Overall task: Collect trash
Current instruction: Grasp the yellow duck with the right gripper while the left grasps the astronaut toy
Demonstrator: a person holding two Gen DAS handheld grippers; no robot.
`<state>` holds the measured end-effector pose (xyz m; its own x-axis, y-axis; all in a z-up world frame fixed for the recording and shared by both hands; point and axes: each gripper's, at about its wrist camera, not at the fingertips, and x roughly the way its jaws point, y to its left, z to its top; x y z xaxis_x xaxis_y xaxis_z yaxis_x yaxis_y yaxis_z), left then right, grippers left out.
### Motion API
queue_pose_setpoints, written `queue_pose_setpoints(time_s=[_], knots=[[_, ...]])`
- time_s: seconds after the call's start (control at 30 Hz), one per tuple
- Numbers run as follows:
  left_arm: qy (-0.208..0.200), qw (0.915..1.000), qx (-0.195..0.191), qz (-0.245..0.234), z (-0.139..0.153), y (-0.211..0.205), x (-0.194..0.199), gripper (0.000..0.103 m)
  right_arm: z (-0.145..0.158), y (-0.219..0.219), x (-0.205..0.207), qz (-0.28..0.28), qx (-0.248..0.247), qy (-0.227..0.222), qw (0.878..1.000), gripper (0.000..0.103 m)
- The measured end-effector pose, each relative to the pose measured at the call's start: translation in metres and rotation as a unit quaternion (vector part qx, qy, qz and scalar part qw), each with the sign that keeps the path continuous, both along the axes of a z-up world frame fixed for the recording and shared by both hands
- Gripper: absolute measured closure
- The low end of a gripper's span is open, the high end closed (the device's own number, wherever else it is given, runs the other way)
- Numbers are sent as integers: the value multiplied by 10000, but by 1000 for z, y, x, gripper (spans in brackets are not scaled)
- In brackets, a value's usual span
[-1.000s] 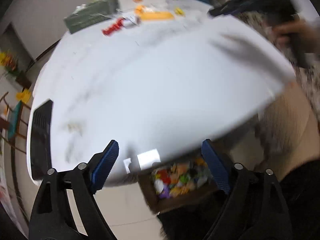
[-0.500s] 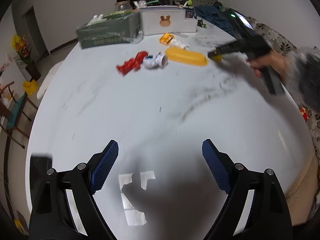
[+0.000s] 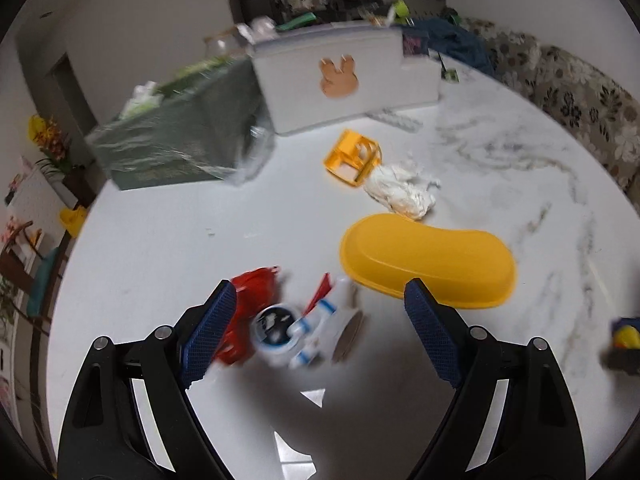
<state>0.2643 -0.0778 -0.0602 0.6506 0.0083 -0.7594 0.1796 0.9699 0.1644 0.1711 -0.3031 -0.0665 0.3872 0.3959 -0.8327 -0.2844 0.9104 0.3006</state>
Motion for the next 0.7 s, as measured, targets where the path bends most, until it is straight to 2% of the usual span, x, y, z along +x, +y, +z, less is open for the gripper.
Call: queue_pose_setpoints(time_s=[0.03,0.07,0.13,0.17,0.2,0.23,0.3,0.37,0.43,0.57,0.7], knots=[[-35,9999,80,-50,-3,-2,0,40,0,-1,-2,-8,12,6,10000,75],[76,9998,130,-126,-9,-4,-1,51,0,-2,-3,-37,26,14,10000,75],[64,9998,44,-178,-8,-4,-9,53,0,-3,-6,-130,4,13,9999,75],[68,9998,-78,-180,-6,-2,-18,63,0,-2,-7,-157,-18,1,9999,75],[-21,9997,-138,-184,-1,-1,-28,66,2,-1,-10,-158,-26,-35,9999,75],[-60,9997,-155,-184,3,0,-38,67,4,0,-12,-144,-29,-74,9999,75],[-84,9982,-545,-227,19,9,-67,67,13,7,-18,-52,-27,-164,9998,75],[-116,9968,-750,-265,36,15,-99,67,24,13,-26,41,8,-274,9996,75],[-185,9956,-839,-362,54,20,-134,67,39,22,-41,197,133,-353,9991,75],[-223,9951,-693,-673,88,25,-228,67,66,42,-90,662,363,-360,9965,75],[-52,9949,-391,-929,96,28,-305,67,80,64,-163,1357,489,-108,9895,75]])
